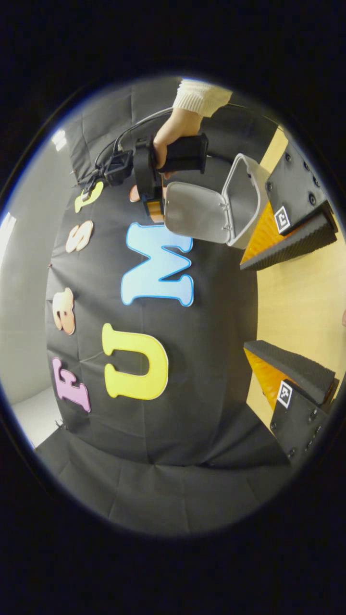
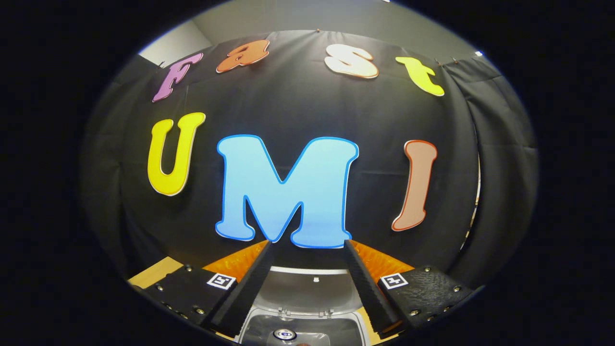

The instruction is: Press the lid of the desktop garbage bin to open it, pick up the crumpled paper on the desktop and throw it into the bin, then pick up the pop can on the desktop and drop it into the bin, and finally close the garbage bin lid.

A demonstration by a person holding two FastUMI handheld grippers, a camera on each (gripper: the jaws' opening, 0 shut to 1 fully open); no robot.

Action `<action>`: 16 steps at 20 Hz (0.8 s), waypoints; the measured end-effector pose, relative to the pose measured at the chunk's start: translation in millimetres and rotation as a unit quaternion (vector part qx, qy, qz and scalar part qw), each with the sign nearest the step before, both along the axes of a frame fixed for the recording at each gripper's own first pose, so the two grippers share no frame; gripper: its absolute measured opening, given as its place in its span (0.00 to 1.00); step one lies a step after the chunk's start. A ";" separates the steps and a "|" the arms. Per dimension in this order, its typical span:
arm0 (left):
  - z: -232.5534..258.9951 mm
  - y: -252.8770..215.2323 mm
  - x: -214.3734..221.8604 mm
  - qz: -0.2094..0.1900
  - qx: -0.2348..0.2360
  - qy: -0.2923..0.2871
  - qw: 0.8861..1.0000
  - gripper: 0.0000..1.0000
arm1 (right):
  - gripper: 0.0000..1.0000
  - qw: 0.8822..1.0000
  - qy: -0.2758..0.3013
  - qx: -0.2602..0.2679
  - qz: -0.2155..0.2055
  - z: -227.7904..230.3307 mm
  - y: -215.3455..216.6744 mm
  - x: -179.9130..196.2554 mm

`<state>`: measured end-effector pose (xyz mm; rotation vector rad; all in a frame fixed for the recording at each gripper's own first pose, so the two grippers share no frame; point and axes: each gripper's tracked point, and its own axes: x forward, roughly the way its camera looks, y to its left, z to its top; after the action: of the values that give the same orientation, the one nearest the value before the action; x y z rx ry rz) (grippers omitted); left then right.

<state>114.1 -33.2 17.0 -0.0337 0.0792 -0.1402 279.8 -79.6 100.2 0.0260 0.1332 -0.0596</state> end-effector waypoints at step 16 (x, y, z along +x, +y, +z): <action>-39.7 -14.6 -19.7 -0.030 0.000 -0.003 1.000 0.95 | 0.94 0.999 -0.034 0.030 0.017 -26.6 9.7 -73.9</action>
<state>94.4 -47.8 -22.7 -0.0302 0.0737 -0.2011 205.9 -70.0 73.6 0.0856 0.0676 -0.0202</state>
